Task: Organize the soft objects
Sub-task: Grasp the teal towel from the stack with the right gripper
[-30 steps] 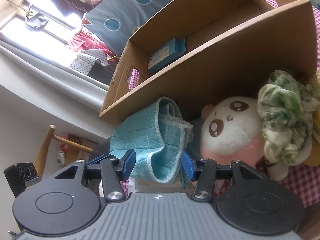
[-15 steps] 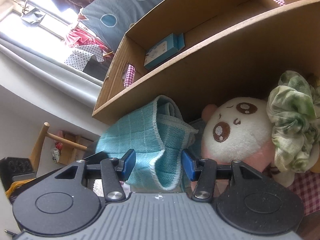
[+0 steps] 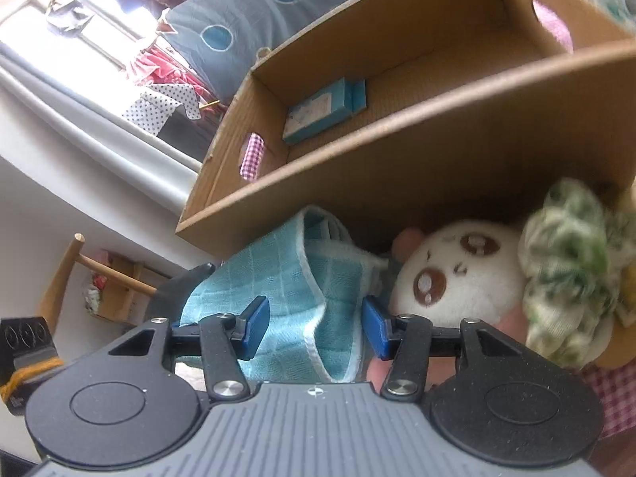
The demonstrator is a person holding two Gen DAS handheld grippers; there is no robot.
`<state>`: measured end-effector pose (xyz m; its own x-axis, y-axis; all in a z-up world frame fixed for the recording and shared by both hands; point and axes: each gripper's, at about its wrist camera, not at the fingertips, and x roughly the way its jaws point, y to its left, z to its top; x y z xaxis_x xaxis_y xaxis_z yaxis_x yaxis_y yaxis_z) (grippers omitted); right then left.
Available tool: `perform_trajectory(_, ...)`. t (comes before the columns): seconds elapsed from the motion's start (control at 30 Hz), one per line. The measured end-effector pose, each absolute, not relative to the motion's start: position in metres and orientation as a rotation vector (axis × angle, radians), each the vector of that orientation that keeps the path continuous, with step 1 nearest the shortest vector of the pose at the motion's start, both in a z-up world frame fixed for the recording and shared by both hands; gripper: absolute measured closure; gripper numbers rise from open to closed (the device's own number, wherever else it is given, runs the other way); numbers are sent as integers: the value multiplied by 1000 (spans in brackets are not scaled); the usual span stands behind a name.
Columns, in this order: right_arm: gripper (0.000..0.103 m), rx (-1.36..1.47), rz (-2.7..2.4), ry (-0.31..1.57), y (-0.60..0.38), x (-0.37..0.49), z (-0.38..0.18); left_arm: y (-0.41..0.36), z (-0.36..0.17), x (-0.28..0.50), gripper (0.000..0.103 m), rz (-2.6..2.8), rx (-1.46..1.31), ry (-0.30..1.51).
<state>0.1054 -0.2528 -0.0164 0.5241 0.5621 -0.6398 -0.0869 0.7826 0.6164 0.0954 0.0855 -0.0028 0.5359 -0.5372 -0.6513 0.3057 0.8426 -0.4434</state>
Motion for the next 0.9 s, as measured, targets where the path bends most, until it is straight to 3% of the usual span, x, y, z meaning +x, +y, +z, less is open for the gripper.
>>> perform_trajectory(0.13,42,523,424,883,-252,104,-3,85,-2,100,44,-533,-274,861)
perform_trajectory(0.57,42,456,405,880,-235,139,-23,84,-20,119,45,-528,-309,900)
perform_trajectory(0.67,43,410,411,861,-228,140,-23,83,-20,119,50,-529,-304,884)
perform_trajectory(0.9,59,360,431,866,-219,139,-26,80,-20,118,69,-523,-291,857)
